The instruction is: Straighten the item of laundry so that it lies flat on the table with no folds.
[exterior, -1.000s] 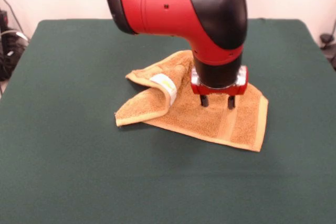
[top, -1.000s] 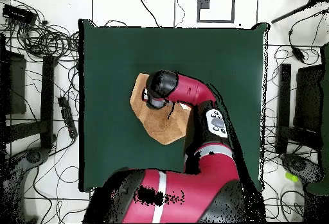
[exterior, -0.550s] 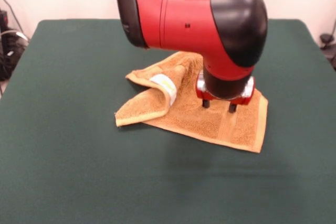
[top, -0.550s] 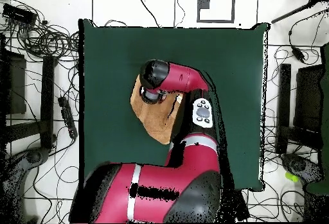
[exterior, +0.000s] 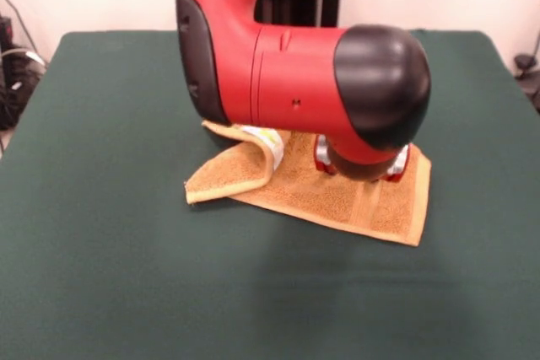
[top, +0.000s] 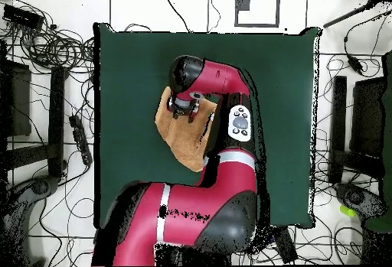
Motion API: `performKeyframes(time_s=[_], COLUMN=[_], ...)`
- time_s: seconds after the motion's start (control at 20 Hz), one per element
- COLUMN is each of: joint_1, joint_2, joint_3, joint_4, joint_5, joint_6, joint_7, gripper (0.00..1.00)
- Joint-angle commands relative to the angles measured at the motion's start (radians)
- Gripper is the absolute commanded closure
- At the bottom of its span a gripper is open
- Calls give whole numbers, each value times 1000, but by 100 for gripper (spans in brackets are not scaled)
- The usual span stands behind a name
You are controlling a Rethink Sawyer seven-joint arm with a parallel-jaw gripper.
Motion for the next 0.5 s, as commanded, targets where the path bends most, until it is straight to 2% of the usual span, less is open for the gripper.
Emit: performKeyframes(time_s=[0.05, 0.5], joint_1=[21, 43], joint_2=[286, 319], joint_3=[152, 122], joint_4=[-147, -236], joint_5=[37, 54], joint_6=[-305, -139], joint_7=[158, 257], gripper=[0, 0])
